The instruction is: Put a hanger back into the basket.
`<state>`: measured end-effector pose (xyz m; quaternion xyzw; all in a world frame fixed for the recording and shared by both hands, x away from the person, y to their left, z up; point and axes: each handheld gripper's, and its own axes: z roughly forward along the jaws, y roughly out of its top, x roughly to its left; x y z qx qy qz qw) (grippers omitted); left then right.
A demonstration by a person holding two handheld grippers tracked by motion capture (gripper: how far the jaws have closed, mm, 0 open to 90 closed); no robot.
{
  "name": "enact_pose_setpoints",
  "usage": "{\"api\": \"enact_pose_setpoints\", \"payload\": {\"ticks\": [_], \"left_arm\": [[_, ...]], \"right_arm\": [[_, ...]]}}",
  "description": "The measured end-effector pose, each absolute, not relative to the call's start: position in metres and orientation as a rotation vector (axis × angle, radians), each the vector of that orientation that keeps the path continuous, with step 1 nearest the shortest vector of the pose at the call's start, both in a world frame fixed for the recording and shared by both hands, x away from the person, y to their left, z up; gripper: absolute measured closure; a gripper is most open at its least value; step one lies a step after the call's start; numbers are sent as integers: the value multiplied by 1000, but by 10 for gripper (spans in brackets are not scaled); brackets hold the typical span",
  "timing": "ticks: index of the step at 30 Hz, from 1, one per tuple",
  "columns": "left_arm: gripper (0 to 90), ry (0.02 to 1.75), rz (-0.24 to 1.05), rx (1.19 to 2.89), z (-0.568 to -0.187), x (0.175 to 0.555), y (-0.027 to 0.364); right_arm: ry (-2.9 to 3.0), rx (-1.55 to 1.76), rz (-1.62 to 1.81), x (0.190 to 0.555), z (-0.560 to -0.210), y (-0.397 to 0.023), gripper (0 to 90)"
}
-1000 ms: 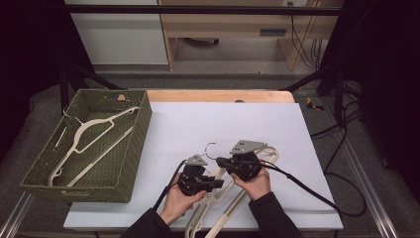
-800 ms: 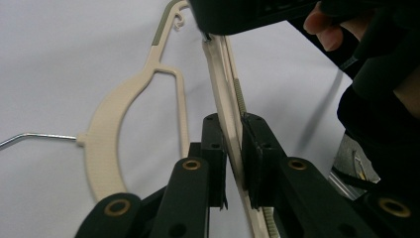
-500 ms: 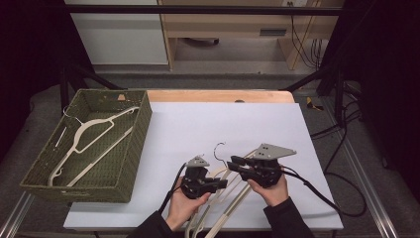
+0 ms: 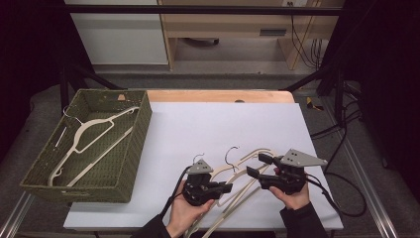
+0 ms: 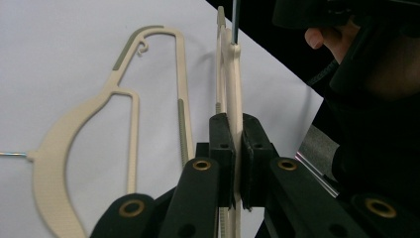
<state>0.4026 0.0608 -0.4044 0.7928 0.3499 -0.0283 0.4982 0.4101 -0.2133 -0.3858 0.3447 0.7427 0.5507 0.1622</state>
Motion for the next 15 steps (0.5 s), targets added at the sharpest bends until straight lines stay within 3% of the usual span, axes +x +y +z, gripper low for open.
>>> {"api": "enact_pose_setpoints", "payload": {"ticks": [6, 15], "left_arm": [[858, 851, -44, 1919, -394, 407, 76], [858, 805, 34, 1920, -378, 409, 108]], "right_arm": [[2066, 979, 1583, 407, -381, -219, 203], [2037, 1001, 1530, 407, -383, -225, 121]]}}
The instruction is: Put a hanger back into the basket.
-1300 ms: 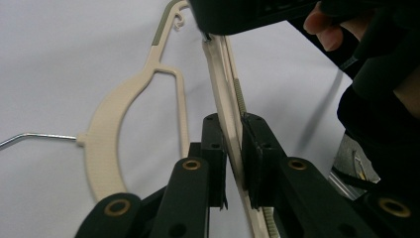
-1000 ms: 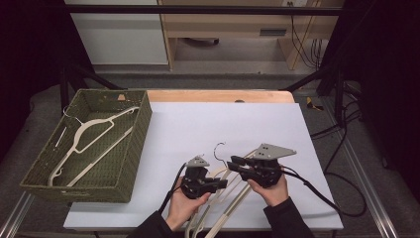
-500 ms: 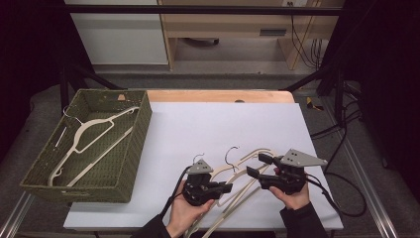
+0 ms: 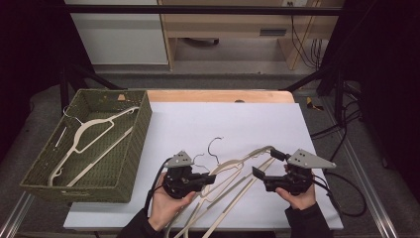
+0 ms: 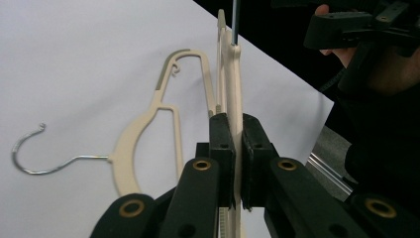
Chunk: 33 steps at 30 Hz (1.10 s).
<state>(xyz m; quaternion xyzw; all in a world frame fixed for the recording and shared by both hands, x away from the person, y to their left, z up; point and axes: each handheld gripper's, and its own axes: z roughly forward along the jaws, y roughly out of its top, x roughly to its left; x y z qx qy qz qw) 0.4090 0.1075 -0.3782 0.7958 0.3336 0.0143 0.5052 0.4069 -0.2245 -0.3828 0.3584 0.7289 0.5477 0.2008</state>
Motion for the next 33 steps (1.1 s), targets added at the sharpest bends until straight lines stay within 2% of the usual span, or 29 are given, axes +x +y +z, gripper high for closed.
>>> {"api": "enact_pose_setpoints", "payload": {"ticks": [10, 20, 33], "left_arm": [[858, 779, 128, 1924, -362, 415, 135], [859, 757, 237, 1892, -327, 423, 172], [859, 736, 271, 1862, -282, 439, 221]], "right_arm": [[2019, 1068, 1485, 412, -387, -234, 100], [2011, 1090, 1479, 413, -388, -239, 93], [1980, 1141, 1475, 415, -390, -246, 69]]}}
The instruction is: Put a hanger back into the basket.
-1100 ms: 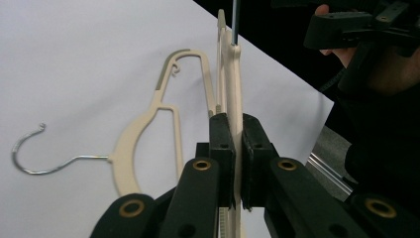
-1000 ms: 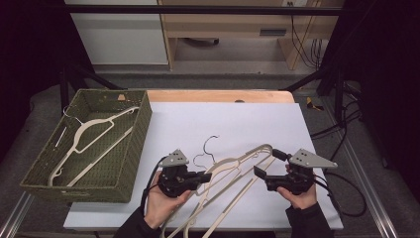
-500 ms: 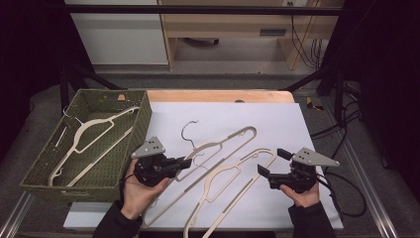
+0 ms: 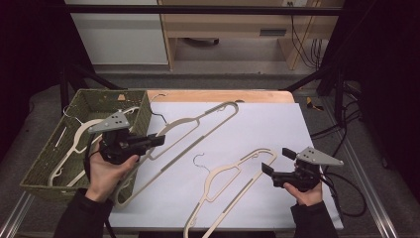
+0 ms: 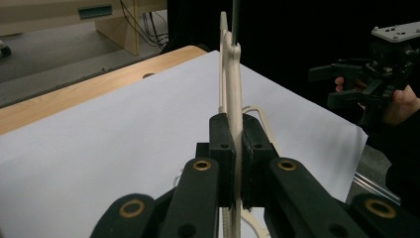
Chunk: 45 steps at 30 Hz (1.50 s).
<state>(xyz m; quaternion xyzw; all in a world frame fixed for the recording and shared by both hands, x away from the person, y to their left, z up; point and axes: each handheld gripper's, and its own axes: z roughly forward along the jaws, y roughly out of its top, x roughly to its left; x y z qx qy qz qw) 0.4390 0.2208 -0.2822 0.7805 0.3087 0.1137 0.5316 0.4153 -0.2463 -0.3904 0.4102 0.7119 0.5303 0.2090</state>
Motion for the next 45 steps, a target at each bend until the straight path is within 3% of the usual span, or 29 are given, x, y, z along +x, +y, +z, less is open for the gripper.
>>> {"api": "enact_pose_setpoints", "payload": {"ticks": [19, 45], "left_arm": [[859, 824, 417, 1850, -256, 468, 308], [858, 879, 495, 1849, -272, 490, 388]], "right_arm": [[1976, 1150, 1463, 418, -392, -247, 66], [1981, 1141, 1458, 419, -393, -245, 65]]}}
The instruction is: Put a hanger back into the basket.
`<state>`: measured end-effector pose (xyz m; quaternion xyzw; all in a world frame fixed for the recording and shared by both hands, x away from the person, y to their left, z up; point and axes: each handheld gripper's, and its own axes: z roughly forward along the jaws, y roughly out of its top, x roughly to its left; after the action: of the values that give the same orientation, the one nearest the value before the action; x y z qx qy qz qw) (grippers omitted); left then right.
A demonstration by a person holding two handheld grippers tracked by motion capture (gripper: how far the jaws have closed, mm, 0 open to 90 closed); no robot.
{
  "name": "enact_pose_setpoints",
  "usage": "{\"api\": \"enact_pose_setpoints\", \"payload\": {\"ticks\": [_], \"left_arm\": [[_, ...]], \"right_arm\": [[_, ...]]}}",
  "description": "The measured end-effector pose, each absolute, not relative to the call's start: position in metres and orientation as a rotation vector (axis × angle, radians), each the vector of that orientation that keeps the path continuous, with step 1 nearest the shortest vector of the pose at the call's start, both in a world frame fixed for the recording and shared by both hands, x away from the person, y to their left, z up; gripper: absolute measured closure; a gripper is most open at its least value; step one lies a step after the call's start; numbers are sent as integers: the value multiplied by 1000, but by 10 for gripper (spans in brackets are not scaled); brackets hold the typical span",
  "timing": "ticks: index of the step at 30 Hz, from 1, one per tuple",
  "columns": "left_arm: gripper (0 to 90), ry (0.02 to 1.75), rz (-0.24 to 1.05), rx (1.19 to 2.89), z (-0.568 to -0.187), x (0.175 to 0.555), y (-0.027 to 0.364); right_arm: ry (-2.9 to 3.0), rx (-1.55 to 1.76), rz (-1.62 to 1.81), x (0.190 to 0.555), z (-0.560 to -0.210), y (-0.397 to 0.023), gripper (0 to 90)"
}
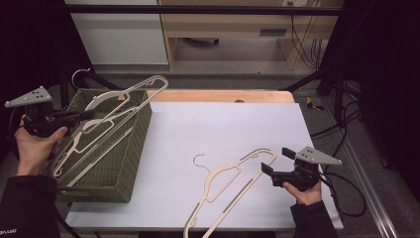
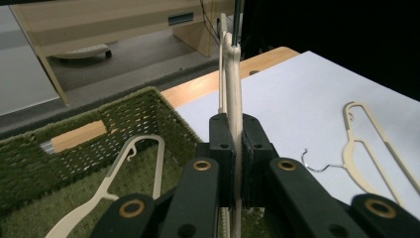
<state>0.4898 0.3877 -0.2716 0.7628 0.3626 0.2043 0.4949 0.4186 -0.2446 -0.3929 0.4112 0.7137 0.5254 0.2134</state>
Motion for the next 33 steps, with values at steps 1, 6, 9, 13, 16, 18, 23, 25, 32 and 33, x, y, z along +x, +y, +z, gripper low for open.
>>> {"api": "enact_pose_setpoints", "payload": {"ticks": [1, 6, 9, 13, 16, 18, 23, 25, 32, 33], "left_arm": [[859, 892, 500, 1852, -275, 491, 393], [859, 922, 514, 1849, -282, 494, 406], [859, 949, 526, 1839, -288, 496, 418], [859, 968, 549, 1857, -292, 499, 426], [859, 975, 557, 1862, -293, 500, 429], [858, 980, 557, 1846, -295, 501, 433], [858, 995, 573, 1847, -297, 505, 437], [858, 1001, 571, 1846, -298, 506, 437], [858, 1031, 561, 1858, -306, 514, 438], [858, 1035, 571, 1862, -307, 514, 439]], "right_arm": [[1981, 1143, 1460, 419, -393, -244, 65], [1987, 1141, 1456, 419, -393, -244, 65], [1987, 1142, 1453, 419, -394, -244, 65], [1988, 1143, 1450, 420, -394, -244, 65], [1984, 1144, 1452, 420, -394, -244, 66], [1986, 1143, 1449, 420, -394, -244, 66], [1987, 1142, 1448, 420, -394, -244, 66], [1989, 1141, 1447, 420, -394, -243, 65], [2003, 1127, 1435, 420, -395, -244, 65], [2002, 1133, 1435, 420, -395, -243, 65]]}}
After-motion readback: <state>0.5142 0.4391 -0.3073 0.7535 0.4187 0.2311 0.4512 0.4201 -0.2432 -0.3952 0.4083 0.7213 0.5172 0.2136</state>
